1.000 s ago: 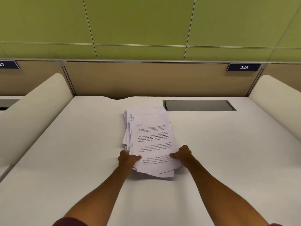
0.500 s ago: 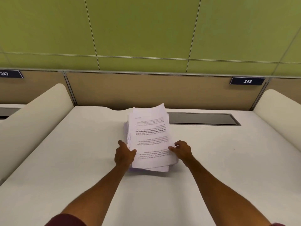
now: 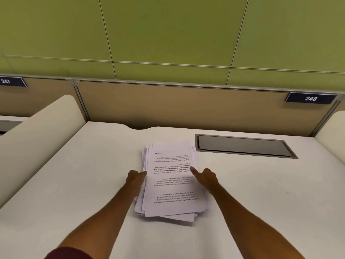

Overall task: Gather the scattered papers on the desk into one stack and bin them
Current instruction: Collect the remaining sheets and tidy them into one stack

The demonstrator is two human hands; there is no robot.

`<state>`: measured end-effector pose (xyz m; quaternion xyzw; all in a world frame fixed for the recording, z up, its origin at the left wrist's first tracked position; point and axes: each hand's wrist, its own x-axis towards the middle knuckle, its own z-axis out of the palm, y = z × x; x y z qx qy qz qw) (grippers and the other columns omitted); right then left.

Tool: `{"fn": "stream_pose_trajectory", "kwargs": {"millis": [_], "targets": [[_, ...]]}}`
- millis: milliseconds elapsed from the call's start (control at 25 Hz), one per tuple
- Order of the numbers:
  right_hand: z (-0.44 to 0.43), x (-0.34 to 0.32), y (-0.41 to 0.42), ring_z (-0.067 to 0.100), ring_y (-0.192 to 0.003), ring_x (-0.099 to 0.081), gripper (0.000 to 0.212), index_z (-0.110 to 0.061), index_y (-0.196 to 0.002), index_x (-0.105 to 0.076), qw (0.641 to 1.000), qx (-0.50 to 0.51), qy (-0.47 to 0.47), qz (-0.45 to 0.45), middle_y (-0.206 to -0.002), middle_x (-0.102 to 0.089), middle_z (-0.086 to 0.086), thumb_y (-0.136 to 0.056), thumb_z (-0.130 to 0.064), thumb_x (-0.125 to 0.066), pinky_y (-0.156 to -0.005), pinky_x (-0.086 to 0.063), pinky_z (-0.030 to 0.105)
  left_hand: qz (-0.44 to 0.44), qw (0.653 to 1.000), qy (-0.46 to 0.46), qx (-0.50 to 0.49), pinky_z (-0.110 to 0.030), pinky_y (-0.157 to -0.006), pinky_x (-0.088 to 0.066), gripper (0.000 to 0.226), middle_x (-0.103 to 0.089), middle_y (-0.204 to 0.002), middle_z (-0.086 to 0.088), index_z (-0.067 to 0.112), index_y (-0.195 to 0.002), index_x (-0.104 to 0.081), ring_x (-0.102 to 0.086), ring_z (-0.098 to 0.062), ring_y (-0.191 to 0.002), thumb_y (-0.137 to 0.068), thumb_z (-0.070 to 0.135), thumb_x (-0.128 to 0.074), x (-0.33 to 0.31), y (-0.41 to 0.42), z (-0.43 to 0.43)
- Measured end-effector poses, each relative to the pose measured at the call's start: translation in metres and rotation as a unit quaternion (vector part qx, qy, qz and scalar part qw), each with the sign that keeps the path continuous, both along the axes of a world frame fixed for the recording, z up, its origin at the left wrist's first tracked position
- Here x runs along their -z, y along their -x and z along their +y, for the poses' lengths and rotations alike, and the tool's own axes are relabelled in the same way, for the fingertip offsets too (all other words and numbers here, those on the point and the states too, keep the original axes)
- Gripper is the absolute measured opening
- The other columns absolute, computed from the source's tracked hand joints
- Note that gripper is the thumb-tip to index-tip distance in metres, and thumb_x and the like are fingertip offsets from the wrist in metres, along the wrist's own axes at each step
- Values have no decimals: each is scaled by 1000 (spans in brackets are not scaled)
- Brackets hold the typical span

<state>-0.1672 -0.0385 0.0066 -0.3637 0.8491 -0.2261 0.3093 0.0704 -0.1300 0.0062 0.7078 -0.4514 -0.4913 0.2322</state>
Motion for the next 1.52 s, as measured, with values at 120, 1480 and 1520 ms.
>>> {"fn": "stream_pose_trajectory", "kwargs": {"millis": [120,1480,1520], "targets": [[-23,-5,-6,34,-126,-53,69,2,-132,-48,999,13,-27,-22,-136,-55,17,-87,-48,-64,-100,-45,40,21,999,-26,1,-34,-82,-45,49,-56,-113,-23,-9,-117,-48,-59,-35,-103,-81,12,-73,6,17,-6],[-39,-49,13,33,-98,-71,39,-4,-123,-56,896,-35,341,-283,-116,-69,17,-86,-5,-68,-80,-60,48,225,943,222,106,-36,-79,-59,47,-65,-119,-10,12,-126,-51,-67,-23,-98,-83,8,-69,-54,20,-22],[-44,-57,11,31,-98,-70,38,-5,-124,-55,887,-29,369,-275,-115,-69,15,-88,-6,-67,-79,-61,45,224,939,242,100,-40,-83,-58,47,-64,-119,-10,10,-127,-50,-65,-26,-101,-84,10,-69,-63,24,-27]]}}
